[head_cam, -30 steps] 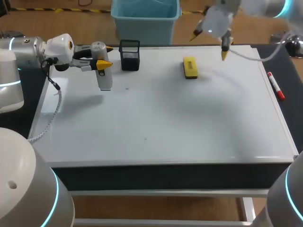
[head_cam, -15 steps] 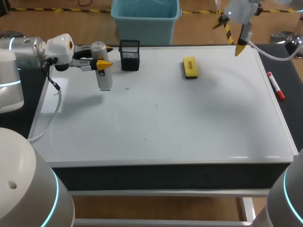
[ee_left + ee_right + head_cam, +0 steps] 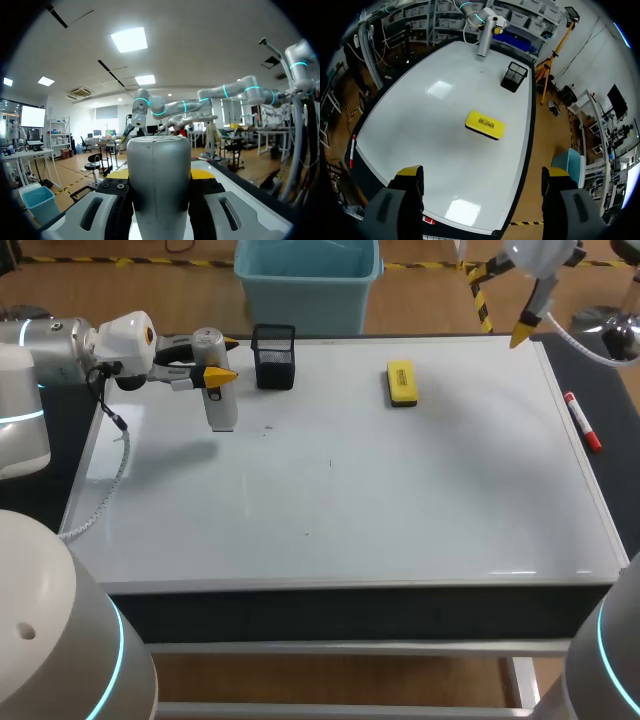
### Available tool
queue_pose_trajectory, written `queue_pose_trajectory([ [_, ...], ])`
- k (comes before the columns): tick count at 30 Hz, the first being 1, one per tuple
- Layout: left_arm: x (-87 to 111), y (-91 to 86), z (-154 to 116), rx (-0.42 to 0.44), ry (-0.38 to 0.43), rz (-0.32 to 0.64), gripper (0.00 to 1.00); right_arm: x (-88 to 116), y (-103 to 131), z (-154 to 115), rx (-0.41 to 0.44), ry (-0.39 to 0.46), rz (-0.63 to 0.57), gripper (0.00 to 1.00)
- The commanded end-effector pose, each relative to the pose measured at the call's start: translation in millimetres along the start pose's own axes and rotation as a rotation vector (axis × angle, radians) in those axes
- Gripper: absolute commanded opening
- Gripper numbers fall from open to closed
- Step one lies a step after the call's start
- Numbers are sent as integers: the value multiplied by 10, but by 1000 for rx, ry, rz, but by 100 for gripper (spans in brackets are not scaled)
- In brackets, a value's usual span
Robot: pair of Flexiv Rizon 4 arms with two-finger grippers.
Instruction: Pick up the inspection probe, press it on each red-marked spot on the whiteboard one by one, put down the probe, pick up the eraser, and wipe off all the red marks.
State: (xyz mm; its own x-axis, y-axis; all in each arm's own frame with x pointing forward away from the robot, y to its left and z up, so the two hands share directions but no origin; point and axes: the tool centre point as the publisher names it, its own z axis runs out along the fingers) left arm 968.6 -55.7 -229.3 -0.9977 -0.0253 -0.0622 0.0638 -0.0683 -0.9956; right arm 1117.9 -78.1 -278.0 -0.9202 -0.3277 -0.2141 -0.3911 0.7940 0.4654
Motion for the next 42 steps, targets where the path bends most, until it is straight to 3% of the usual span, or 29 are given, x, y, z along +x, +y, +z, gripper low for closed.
queue_pose_trajectory([
  [1, -11, -1, -1, 3, 3, 1, 0, 67, 58, -49, 12, -8, -8, 100],
  [22, -36, 21, -20, -4, -14, 8, 0, 67, 58, -49, 12, -8, -8, 100],
  [26, -282, -8, -65, -54, -16, 61, 0, 67, 58, -49, 12, -8, -8, 100],
  [34, -868, -372, 44, -46, 58, 135, 0, 67, 58, -49, 12, -8, -8, 100],
  [42, -1175, -702, 174, -16, 170, 168, 0, 67, 58, -49, 12, -8, -8, 100],
])
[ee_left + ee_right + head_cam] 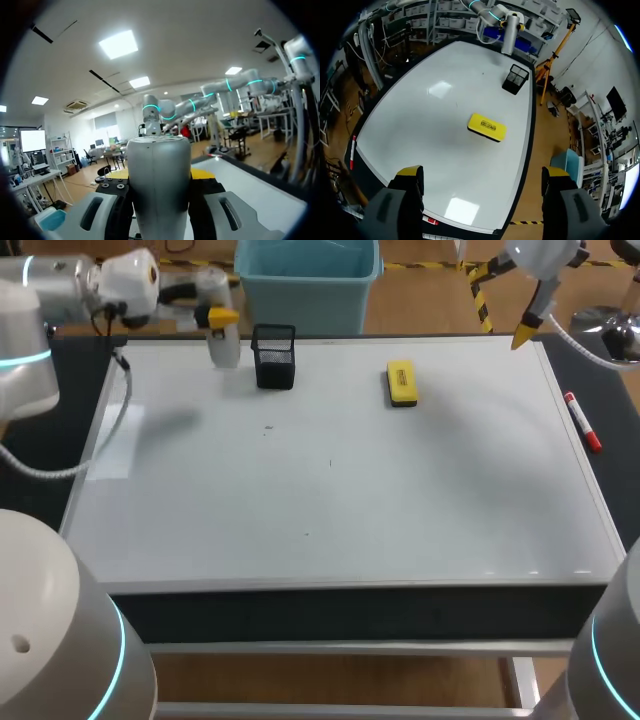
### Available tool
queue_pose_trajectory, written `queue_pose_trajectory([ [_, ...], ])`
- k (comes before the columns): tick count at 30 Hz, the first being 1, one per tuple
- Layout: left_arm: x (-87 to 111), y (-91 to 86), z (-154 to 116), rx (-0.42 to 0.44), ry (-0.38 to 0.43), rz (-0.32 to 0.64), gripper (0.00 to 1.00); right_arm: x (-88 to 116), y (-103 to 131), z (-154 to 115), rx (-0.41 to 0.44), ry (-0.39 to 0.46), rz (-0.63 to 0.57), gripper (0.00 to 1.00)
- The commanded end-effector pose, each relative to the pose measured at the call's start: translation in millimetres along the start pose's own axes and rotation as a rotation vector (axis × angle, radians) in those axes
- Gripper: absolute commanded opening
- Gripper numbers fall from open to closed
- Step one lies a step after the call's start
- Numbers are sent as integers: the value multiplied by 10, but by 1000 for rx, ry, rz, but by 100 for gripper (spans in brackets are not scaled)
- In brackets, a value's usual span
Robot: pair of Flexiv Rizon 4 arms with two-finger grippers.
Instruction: Pick up the inspection probe, press it on each red-marked spot on the whiteboard one by one, put down the probe, pick up the eraser, and wipe off all the red marks.
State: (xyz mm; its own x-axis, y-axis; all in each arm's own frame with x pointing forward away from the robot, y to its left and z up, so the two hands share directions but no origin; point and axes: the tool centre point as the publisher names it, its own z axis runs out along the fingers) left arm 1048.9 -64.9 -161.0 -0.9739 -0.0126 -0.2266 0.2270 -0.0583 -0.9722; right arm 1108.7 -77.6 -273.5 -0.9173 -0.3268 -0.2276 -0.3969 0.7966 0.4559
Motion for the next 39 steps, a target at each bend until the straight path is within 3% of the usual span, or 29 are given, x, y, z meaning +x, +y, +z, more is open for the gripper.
queue_pose_trajectory([
  [1, -370, -47, 15, 13, 156, 5, 0, -7, -4, -11, 3, 4, -1, 100],
  [10, -529, -153, 233, 65, 224, 9, 0, -7, -4, -11, 3, 4, -1, 100],
  [16, -572, -95, 443, 54, 245, -8, 0, -7, -4, -11, 3, 4, -1, 100],
  [39, -567, 209, 725, 87, 178, -39, 0, -7, -4, -11, 3, 4, -1, 100],
])
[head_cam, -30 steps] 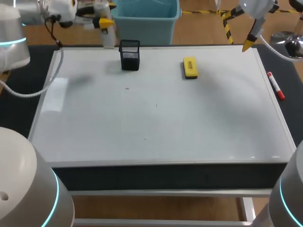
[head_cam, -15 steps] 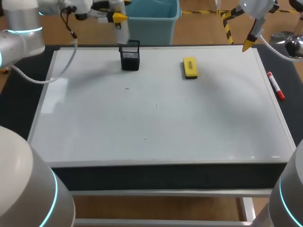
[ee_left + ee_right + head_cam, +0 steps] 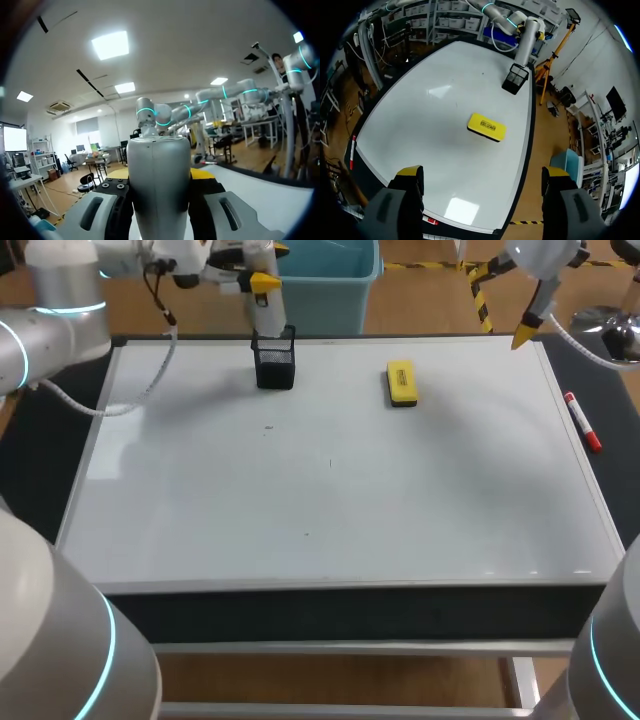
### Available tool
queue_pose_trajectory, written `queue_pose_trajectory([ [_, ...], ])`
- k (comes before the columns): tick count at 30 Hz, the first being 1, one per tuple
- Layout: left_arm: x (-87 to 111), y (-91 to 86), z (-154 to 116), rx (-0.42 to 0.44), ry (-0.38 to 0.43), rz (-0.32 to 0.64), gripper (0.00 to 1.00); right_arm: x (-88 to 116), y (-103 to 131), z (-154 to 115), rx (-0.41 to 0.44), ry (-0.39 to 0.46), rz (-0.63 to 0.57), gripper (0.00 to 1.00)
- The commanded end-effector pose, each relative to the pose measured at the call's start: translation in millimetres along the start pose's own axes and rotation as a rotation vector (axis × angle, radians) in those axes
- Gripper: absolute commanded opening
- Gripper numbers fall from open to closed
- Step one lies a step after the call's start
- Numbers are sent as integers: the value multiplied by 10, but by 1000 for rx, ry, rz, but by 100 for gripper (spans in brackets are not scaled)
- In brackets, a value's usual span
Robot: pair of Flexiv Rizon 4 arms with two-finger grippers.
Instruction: Pick up the inspection probe, press it on each red-marked spot on the whiteboard one by one, put down the probe, pick up the eraser, and wipe off all the red marks.
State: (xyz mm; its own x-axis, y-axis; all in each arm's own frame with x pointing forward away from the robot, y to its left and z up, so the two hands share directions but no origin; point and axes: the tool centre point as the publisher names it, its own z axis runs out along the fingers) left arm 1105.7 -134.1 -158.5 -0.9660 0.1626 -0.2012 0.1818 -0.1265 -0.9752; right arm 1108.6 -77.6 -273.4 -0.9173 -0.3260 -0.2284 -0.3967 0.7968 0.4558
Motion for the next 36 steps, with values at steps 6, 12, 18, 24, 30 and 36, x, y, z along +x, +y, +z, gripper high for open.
queue_pose_trajectory([
  [6, -29, 129, 19, 20, -6, 6, 0, -8, -4, -11, 3, 5, -1, 100],
  [12, -44, 222, 14, 9, -12, 18, 0, -8, -4, -11, 3, 5, -1, 100],
  [18, -59, 318, 12, -1, -7, 3, 0, -8, -4, -11, 3, 5, -1, 100],
  [24, -89, 397, 30, -1, -1, -5, 0, -8, -4, -11, 3, 5, -1, 100],
  [30, -72, 480, 20, 5, 3, 0, 0, -8, -4, -11, 3, 5, -1, 100],
  [36, -69, 603, -1, -4, -7, -27, 0, -8, -4, -11, 3, 5, -1, 100],
])
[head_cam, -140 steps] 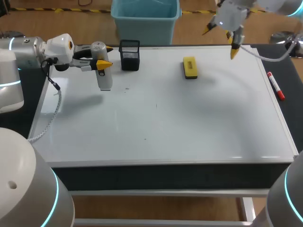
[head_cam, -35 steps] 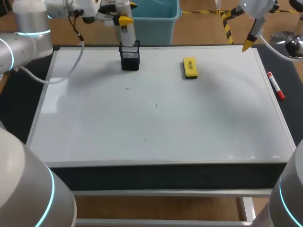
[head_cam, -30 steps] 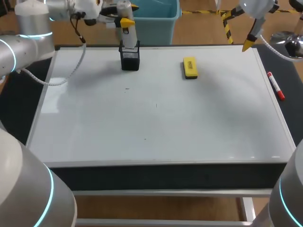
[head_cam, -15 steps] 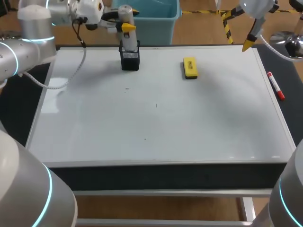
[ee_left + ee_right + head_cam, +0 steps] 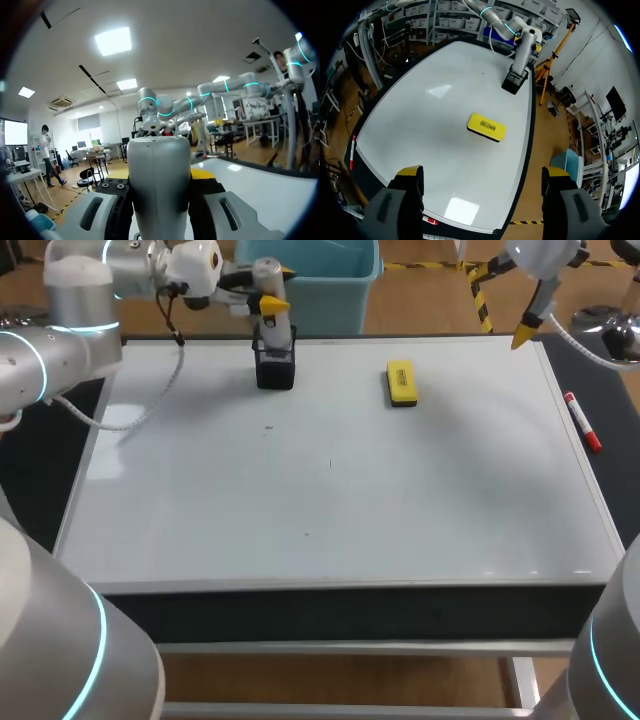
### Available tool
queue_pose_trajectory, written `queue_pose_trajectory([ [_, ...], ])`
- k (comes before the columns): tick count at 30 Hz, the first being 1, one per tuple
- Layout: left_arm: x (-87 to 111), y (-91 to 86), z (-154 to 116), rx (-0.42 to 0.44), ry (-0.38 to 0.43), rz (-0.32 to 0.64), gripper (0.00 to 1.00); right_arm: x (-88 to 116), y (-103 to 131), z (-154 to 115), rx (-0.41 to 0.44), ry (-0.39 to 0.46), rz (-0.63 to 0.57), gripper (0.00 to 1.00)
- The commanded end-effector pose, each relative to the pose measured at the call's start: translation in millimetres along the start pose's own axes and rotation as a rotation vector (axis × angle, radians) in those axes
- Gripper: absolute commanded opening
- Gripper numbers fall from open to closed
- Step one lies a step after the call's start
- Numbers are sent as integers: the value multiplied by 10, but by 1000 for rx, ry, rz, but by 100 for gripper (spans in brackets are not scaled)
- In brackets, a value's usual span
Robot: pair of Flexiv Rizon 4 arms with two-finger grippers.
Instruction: Pick up the inspection probe, press it on each red-marked spot on the whiteboard one by one, put down the probe, pick up the eraser, and wipe off all the red marks.
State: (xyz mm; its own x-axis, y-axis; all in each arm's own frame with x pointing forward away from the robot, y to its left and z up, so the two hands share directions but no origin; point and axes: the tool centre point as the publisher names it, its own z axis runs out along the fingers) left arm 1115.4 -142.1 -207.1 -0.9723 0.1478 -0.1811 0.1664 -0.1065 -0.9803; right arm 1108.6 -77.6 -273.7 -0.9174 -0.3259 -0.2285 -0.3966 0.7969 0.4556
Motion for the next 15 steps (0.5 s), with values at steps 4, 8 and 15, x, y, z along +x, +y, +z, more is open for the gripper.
queue_pose_trajectory([
  [4, -58, 148, -34, 11, 4, -20, 0, -9, -4, -13, 2, 5, -1, 100],
  [8, -44, 204, -43, 14, 2, -37, 0, -9, -4, -13, 2, 5, -1, 100],
  [15, -63, 314, -46, 17, 14, -59, 0, -9, -4, -13, 2, 5, -1, 100],
])
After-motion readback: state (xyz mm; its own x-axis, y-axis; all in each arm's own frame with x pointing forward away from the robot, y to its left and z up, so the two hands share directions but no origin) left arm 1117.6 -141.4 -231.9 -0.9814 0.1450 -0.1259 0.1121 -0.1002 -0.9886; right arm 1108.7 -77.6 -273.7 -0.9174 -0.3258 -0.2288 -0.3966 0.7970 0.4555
